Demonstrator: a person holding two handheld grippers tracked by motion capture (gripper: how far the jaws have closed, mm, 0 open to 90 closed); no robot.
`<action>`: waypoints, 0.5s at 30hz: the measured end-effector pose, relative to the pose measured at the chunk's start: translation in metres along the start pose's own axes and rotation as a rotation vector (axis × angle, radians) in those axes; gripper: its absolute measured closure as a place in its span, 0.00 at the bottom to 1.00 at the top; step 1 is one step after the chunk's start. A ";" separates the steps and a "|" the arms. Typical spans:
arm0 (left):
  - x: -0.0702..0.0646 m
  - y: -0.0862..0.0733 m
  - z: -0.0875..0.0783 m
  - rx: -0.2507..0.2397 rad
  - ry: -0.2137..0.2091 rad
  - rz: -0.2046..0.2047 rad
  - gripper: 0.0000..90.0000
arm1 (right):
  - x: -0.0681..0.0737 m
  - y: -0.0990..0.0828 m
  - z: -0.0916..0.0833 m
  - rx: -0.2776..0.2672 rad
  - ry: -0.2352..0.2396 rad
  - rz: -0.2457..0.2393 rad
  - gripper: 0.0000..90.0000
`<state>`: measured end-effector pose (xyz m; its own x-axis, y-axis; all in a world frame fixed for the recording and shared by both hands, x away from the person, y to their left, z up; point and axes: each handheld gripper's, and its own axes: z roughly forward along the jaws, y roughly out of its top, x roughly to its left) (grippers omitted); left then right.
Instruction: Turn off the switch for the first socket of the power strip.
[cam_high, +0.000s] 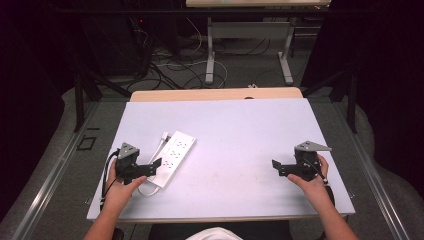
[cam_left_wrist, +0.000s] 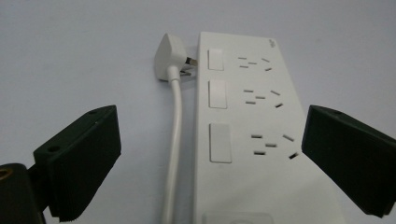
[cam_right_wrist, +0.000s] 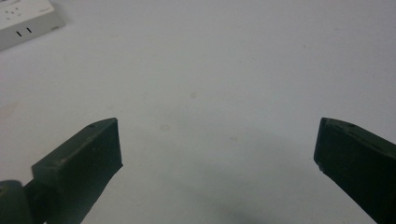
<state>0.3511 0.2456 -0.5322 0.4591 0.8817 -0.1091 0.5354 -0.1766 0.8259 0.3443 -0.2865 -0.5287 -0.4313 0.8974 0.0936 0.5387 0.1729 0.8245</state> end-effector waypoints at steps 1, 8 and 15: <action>-0.001 0.000 -0.001 -0.003 -0.006 -0.003 0.05 | 0.003 0.000 -0.001 -0.008 -0.004 -0.004 0.01; -0.010 0.001 0.001 -0.005 -0.022 0.020 0.01 | 0.004 -0.002 -0.001 -0.009 -0.002 -0.008 0.03; -0.017 0.002 0.001 -0.009 -0.029 0.067 0.00 | 0.004 -0.003 0.000 -0.013 0.011 0.001 0.03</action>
<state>0.3451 0.2302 -0.5292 0.5140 0.8549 -0.0697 0.4968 -0.2305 0.8367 0.3409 -0.2839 -0.5309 -0.4387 0.8931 0.0999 0.5296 0.1672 0.8316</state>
